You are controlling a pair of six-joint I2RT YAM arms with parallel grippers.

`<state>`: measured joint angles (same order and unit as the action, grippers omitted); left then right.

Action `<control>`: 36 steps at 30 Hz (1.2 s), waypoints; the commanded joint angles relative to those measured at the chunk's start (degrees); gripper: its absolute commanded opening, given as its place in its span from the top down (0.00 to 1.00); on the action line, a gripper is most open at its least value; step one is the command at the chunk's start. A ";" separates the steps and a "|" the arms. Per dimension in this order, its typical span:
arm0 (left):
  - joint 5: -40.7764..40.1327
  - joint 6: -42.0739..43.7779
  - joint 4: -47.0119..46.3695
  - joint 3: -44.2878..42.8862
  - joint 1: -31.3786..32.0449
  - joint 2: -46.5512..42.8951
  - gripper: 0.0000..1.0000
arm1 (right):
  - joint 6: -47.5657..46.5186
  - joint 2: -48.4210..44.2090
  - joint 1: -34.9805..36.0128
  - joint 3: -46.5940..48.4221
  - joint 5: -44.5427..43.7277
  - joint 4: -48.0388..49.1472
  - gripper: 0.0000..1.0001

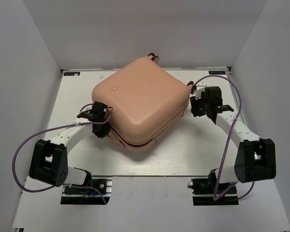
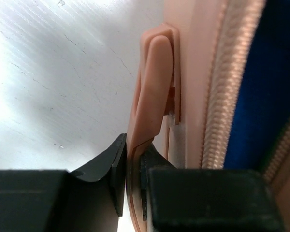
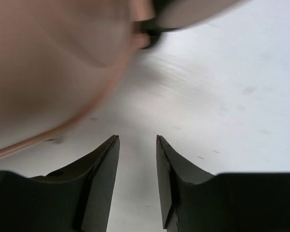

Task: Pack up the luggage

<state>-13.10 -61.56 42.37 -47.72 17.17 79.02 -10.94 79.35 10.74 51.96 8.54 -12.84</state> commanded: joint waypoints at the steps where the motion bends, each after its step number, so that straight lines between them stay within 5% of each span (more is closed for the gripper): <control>1: -6.14 -4.44 4.91 3.33 -3.45 -3.34 1.00 | -1.45 -2.00 -1.69 3.32 -16.85 0.00 0.58; 6: -4.83 -6.47 3.43 6.50 -5.83 -5.11 1.00 | 2.85 3.33 -5.80 13.14 -24.78 -2.26 0.60; 11: -0.80 -7.79 -4.64 11.93 -6.18 -8.35 1.00 | 6.46 11.43 -8.63 23.34 -22.78 -2.20 0.62; 24: 4.75 -7.00 -20.02 20.12 -6.36 -12.14 1.00 | 0.21 24.98 -8.37 33.12 25.19 -0.79 0.60; 30: 6.86 -4.63 -23.30 20.40 -6.27 -11.44 1.00 | -1.01 22.52 -4.68 30.57 34.18 -0.43 0.62; 36: 4.77 -4.18 -20.58 17.67 -6.18 -11.35 1.00 | -3.56 18.66 -2.31 27.50 30.14 -2.54 0.63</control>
<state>-5.89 -62.96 21.50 -30.28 11.88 65.12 -12.80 102.65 4.91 80.64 30.65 -14.79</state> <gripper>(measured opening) 0.248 0.366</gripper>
